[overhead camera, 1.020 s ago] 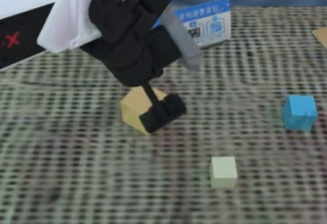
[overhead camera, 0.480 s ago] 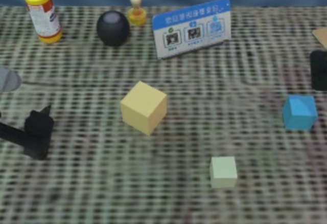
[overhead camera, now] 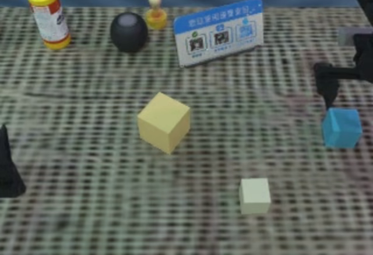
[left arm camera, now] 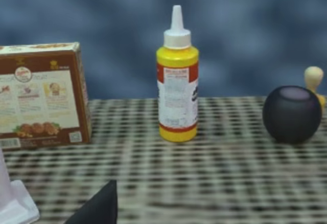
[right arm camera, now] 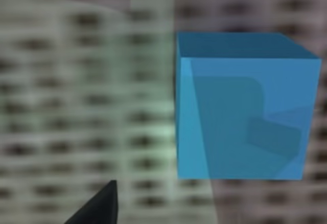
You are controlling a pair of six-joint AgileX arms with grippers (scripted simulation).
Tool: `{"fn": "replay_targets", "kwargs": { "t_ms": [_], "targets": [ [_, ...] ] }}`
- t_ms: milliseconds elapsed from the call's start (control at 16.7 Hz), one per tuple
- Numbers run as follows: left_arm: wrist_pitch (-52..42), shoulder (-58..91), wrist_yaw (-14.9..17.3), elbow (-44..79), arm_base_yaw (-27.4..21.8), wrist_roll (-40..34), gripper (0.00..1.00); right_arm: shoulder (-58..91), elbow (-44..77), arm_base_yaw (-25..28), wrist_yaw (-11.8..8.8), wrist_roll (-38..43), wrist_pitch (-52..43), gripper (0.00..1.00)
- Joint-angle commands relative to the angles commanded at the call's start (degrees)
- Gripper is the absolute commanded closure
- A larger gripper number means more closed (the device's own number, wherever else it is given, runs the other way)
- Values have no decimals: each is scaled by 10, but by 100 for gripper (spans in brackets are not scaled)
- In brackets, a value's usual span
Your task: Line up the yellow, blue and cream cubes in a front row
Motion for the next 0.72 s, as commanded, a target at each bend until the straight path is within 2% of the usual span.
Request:
{"fn": "replay_targets", "kwargs": {
  "t_ms": [180, 540, 720],
  "targets": [
    [32, -41, 2, -33, 17, -12, 0, 35, 33, 3, 0, 4, -18, 0],
    [34, -43, 2, -34, 18, -13, 0, 37, 33, 0, 0, 4, -16, 0],
    [34, -43, 2, -34, 18, -13, 0, 55, 10, 2, 0, 3, 25, 0]
  ]
}}
